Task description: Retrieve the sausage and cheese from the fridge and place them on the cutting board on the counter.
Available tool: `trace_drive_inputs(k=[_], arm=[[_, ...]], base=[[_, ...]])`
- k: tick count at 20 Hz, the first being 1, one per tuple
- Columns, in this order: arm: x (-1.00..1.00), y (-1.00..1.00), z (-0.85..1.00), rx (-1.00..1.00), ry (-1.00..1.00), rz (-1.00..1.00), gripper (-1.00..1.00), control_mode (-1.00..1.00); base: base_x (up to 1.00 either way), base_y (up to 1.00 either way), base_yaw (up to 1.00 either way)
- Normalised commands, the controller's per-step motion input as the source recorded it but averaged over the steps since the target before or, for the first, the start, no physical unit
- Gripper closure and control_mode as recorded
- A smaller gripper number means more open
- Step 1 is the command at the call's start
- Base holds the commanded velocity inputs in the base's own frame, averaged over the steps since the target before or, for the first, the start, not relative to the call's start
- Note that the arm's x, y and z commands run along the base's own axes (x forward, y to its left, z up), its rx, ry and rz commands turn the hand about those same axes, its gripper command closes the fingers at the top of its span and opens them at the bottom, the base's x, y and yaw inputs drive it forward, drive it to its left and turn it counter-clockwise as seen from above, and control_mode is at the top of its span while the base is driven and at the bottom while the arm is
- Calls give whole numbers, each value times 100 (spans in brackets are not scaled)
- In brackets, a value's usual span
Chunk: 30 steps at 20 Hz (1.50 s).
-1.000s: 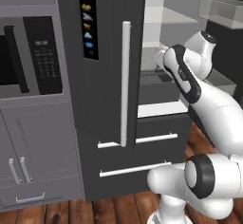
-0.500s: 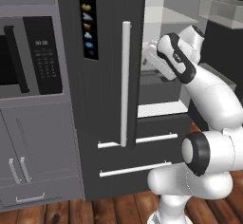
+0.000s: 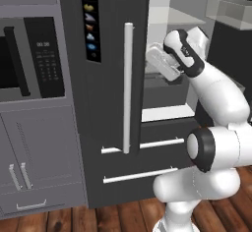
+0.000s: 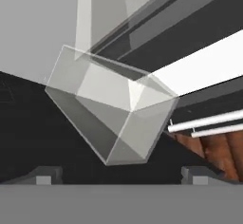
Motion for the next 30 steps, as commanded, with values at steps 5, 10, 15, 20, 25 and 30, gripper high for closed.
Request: trace_drive_inputs(k=[5,10,15,20,25,30], arm=[[-30,64,6,-1,-7,34,-100,-100],[-25,86,2,-9,-14,24,-100,-100],[-23,94,0,-11,-24,9,-100,-100],[-22,94,0,-9,-23,1,-100,-100],[-18,93,0,-7,-23,0,-100,-100],[-4,66,0,-12,-10,0,-100,-100]], base=[[0,0,0],[0,0,0],[0,0,0],[0,0,0],[0,0,0],[0,0,0]])
